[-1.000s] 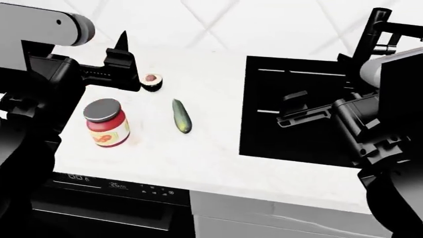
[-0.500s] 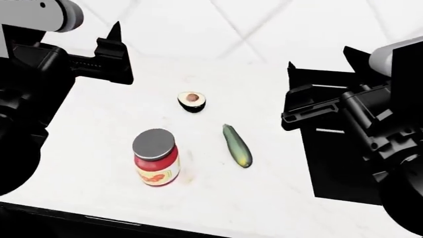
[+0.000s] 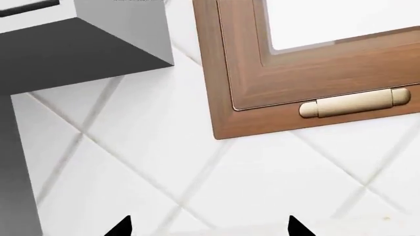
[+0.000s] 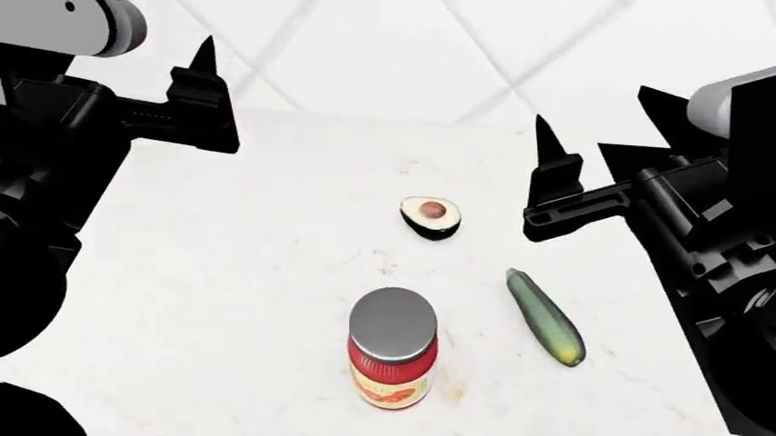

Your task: Pick up the fruits and vegetables and place them in the sink. Turn on the sink faucet to wash them. Then turn the sink off and put them in the tray.

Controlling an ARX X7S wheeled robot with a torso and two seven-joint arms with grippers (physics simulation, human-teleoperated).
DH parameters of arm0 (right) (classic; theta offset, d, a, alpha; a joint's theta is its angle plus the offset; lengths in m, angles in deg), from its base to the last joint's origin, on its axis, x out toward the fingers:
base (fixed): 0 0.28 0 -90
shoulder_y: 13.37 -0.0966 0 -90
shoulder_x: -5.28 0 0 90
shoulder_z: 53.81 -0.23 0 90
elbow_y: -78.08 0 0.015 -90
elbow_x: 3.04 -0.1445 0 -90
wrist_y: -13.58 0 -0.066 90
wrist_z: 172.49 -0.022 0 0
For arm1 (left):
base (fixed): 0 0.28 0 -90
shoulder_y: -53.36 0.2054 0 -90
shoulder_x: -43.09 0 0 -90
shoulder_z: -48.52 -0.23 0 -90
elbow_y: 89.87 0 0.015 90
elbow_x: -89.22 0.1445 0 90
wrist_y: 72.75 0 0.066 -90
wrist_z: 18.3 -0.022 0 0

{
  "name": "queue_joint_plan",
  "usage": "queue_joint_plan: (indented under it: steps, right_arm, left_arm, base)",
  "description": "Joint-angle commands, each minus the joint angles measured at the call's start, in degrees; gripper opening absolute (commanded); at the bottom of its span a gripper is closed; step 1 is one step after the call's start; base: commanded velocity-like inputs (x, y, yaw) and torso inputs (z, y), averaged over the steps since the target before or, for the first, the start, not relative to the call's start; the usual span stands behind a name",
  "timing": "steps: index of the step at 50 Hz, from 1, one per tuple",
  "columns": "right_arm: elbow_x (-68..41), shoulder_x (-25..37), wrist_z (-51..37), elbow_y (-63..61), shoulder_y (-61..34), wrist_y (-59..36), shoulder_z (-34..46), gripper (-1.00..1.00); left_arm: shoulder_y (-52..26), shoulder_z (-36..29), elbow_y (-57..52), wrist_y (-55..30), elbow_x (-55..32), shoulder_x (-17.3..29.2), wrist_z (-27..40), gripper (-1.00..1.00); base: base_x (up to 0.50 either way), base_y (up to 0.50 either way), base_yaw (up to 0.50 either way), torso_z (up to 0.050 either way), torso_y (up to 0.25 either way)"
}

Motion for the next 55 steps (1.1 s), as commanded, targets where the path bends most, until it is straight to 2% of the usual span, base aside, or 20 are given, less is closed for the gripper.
queue_joint_plan:
  steps: [1, 9, 29, 43, 49, 55]
  right_arm:
    - [-3.22, 1.47, -3.08, 1.23, 0.34, 1.32, 0.03, 1.0]
    - [-9.15, 3.21, -5.25, 2.42, 0.02, -0.39, 0.49, 1.0]
    - [-12.61, 6.01, -7.63, 3.44, -0.84, 2.87, 2.71, 1.0]
    - [-13.95, 6.86, -9.97, 4.23, -1.9, 4.24, 2.82, 1.0]
    - [-26.07, 8.55, -17.14, 9.5, -5.24, -0.15, 6.24, 1.0]
    - [-46.16, 15.41, -26.54, 13.79, -10.42, 2.03, 17.58, 1.0]
  left_arm:
    - [0.27, -1.42, 0.02, 1.14, -1.44, 0.88, 1.29, 1.0]
    - [-0.29, -7.02, 1.87, 4.69, 1.56, 3.53, 0.44, 1.0]
    - [-3.29, -5.64, 2.96, 3.26, -1.46, 4.26, 1.72, 1.0]
    - [-4.18, -5.31, 3.44, 2.97, -3.43, 4.38, 2.61, 1.0]
    - [-4.34, -5.45, 3.48, 2.92, -4.27, 4.49, 3.11, 1.0]
    - [-3.28, -6.04, 3.6, 4.04, -4.12, 5.02, 3.13, 1.0]
  base:
    - [0.0, 0.0, -0.42, 0.0, 0.0]
    - [0.0, 0.0, -0.5, 0.0, 0.0]
    - [0.0, 0.0, -0.48, 0.0, 0.0]
    - [0.13, 0.22, 0.0, 0.0, 0.001]
    - [0.0, 0.0, 0.0, 0.0, 0.0]
    - [0.0, 0.0, 0.0, 0.0, 0.0]
